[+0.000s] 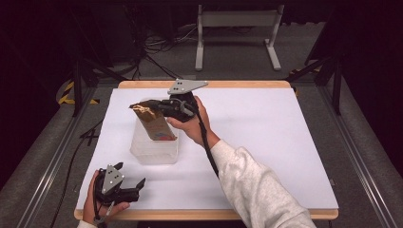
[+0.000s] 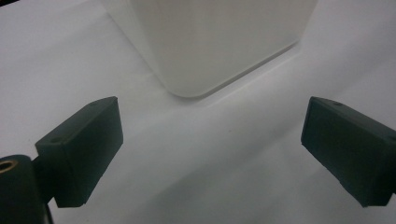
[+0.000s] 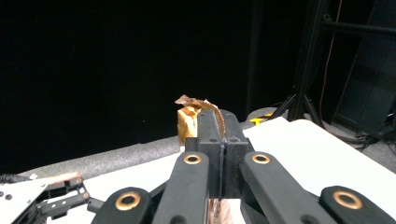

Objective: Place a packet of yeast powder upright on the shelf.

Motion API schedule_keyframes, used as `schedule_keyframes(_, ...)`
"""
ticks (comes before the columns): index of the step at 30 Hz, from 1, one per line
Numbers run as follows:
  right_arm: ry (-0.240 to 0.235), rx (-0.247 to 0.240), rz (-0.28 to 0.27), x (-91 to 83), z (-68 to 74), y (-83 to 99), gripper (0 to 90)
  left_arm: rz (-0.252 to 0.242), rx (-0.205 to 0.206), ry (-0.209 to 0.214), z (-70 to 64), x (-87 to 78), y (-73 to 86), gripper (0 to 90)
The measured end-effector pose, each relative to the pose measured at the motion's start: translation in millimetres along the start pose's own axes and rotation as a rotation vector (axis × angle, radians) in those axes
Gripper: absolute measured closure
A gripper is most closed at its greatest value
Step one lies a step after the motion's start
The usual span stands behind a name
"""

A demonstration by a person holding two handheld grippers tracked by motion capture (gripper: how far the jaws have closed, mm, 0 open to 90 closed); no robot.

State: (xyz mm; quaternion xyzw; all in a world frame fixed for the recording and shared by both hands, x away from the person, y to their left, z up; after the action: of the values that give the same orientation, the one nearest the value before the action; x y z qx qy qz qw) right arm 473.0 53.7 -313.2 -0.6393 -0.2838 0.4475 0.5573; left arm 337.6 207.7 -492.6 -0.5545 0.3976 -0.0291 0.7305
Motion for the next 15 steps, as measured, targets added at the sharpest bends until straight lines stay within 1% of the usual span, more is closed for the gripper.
schedule_keyframes(3,-0.015,0.004,0.008,2.9,0.7,9.2,89.7,0.004,0.002,0.0,-0.3,0.2,0.4,6.4)
schedule_keyframes(4,-0.012,0.005,0.01,3.4,-0.3,13.1,89.7,0.003,0.002,-0.002,0.1,0.3,0.2,6.4)
schedule_keyframes(6,-0.02,0.021,0.012,3.5,-1.7,18.6,89.7,0.002,0.001,-0.002,0.2,0.2,0.2,6.3)
schedule_keyframes(7,-0.022,0.021,0.014,3.2,-2.6,21.6,89.7,0.002,-0.001,-0.003,0.3,0.3,0.3,6.4)
schedule_keyframes(12,-0.014,0.043,0.023,0.6,-8.5,36.0,89.7,0.007,-0.002,-0.001,-0.7,1.4,0.2,6.4)
schedule_keyframes(13,-0.028,0.046,0.026,0.0,-7.9,38.5,89.7,0.01,0.002,0.0,-0.9,1.3,0.3,6.4)
schedule_keyframes(15,-0.029,0.039,0.025,-1.5,-7.1,39.7,89.6,0.01,0.003,-0.002,-1.0,1.6,0.2,6.4)
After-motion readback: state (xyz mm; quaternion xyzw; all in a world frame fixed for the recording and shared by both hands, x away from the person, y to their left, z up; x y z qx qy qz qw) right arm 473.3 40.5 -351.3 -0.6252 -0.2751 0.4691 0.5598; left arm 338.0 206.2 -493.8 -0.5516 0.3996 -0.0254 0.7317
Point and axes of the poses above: each handheld gripper's, and its own axes: x roughly forward along the jaws, y roughly out of its underside, z roughly to its left, the point moved 7 cm from there along x, roughly forward along the jaws, and after that the axes turned 5 degrees about y, right-handed, at the moved point
